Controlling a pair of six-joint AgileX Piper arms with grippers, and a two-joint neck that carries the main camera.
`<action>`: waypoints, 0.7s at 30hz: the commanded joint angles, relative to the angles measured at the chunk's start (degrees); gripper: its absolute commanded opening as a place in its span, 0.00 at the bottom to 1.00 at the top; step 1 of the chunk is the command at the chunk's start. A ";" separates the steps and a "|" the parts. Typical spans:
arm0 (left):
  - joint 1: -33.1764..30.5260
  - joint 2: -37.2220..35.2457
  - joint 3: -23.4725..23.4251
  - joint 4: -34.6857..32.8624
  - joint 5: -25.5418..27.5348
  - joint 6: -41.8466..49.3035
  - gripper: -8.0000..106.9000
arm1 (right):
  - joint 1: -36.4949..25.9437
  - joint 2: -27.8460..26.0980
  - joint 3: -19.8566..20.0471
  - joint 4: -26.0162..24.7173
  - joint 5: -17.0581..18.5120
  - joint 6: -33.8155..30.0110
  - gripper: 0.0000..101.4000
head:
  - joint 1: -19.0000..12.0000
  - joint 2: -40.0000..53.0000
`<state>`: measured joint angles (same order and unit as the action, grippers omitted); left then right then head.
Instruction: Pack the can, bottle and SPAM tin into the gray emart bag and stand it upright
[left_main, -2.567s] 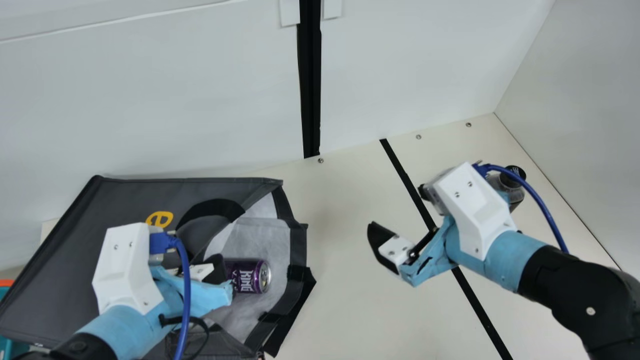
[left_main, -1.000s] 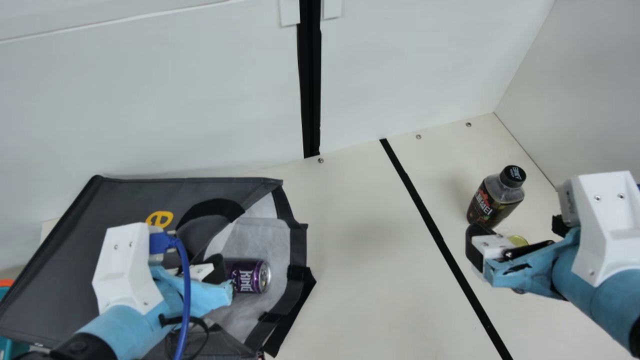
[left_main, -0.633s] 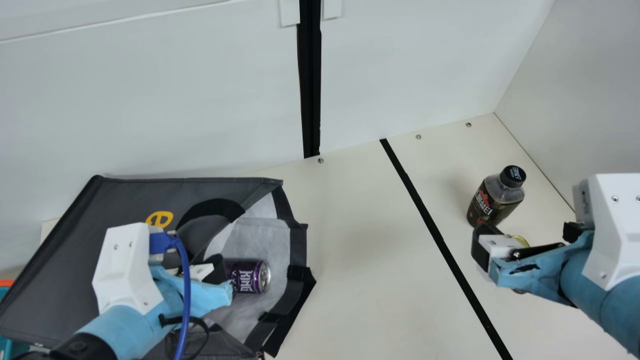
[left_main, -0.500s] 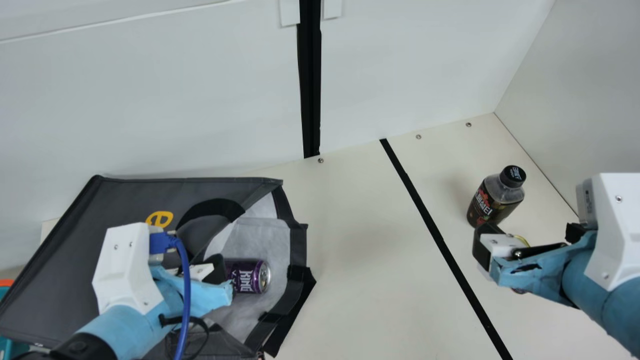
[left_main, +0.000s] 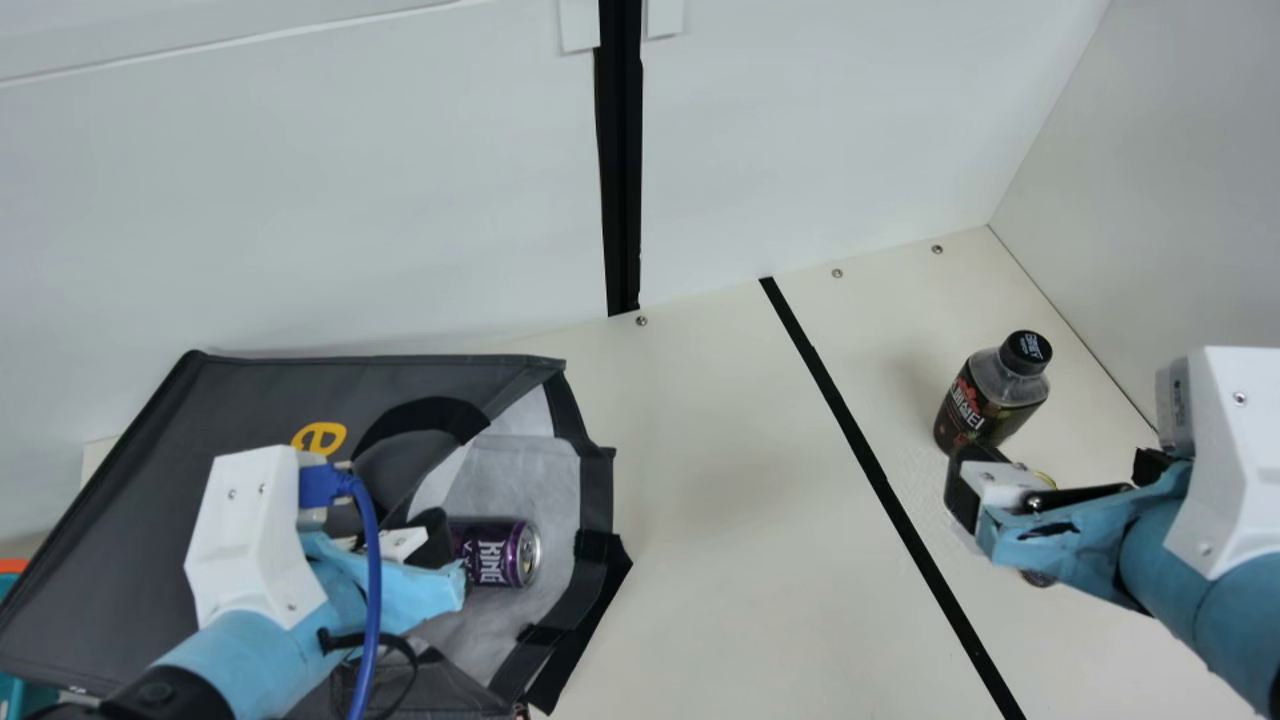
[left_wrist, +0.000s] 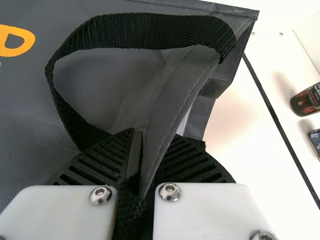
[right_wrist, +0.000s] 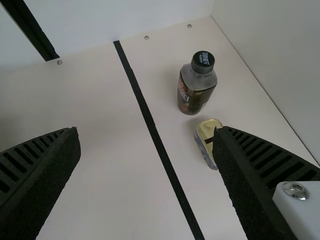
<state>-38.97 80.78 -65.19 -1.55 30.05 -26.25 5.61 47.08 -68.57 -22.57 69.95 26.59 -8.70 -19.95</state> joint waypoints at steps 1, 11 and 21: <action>0.00 0.00 0.00 0.00 0.00 0.00 0.00 | -0.33 -0.19 0.08 0.44 -0.05 -0.38 0.94 | -1.30 -0.05; 0.00 0.00 0.00 0.00 0.00 0.00 0.00 | -3.24 -1.01 0.20 2.52 -0.05 -2.83 0.94 | -1.30 -0.05; 0.00 0.00 0.00 0.00 0.00 0.00 0.00 | -6.01 -1.86 0.29 4.72 -0.05 -5.42 0.94 | -1.30 -0.05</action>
<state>-38.97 80.78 -65.19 -1.55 30.05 -26.25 -0.24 45.22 -68.29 -18.10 69.95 21.38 -8.70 -19.86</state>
